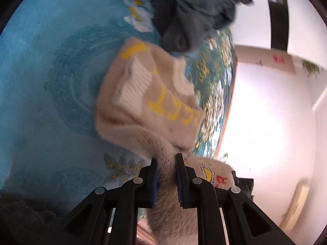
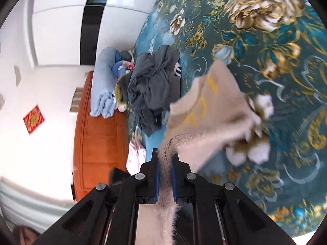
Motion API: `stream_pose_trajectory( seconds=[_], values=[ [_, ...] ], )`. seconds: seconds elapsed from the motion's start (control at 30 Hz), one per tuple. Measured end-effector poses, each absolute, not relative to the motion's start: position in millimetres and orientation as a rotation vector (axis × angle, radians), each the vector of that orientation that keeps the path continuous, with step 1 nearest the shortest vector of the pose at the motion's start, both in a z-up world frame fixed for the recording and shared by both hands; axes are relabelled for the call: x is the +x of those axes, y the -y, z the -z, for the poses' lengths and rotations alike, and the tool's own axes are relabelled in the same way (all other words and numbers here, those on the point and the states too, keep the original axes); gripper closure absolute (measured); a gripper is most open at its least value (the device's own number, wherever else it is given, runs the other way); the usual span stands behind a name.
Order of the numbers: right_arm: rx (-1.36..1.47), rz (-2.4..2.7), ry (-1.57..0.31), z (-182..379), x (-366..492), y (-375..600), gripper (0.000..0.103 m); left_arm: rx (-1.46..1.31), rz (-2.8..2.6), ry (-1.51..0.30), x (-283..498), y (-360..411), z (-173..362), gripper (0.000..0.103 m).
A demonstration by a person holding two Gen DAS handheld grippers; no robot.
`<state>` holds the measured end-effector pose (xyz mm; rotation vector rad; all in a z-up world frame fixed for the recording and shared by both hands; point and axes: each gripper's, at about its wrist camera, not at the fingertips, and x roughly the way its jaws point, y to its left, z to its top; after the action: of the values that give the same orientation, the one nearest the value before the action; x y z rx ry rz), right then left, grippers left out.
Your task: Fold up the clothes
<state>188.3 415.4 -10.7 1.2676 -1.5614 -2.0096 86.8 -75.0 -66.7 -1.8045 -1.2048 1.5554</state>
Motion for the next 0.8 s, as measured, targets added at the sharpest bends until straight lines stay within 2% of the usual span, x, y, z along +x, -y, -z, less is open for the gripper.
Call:
stream_pose_trajectory(
  seconds=[0.17, 0.27, 0.4, 0.43, 0.5, 0.57, 0.6, 0.67, 0.8],
  values=[
    [1.327, 1.994, 1.694, 40, 131, -426, 0.092, -1.774, -1.55, 1.462, 57, 93, 101, 0.082],
    [1.358, 1.979, 1.742, 58, 107, -428, 0.09, -1.709, -1.589, 1.537, 56, 100, 109, 0.08],
    [1.391, 1.944, 1.846, 86, 85, -435, 0.089, -1.595, -1.65, 1.643, 56, 113, 117, 0.067],
    [1.392, 1.939, 1.866, 91, 83, -435, 0.087, -1.566, -1.665, 1.669, 56, 116, 119, 0.059],
    [1.359, 1.938, 1.895, 97, 82, -438, 0.078, -1.505, -1.693, 1.72, 56, 122, 123, 0.051],
    [1.297, 1.967, 1.906, 96, 84, -443, 0.062, -1.443, -1.72, 1.77, 56, 128, 127, 0.051],
    [1.272, 1.996, 1.9, 94, 86, -447, 0.061, -1.417, -1.739, 1.78, 56, 129, 128, 0.051],
    [1.256, 2.065, 1.865, 89, 89, -453, 0.061, -1.415, -1.819, 1.657, 46, 115, 121, 0.05],
    [1.385, 2.173, 1.718, 92, 86, -450, 0.061, -1.494, -1.985, 1.269, 33, 76, 108, 0.05]
  ],
)
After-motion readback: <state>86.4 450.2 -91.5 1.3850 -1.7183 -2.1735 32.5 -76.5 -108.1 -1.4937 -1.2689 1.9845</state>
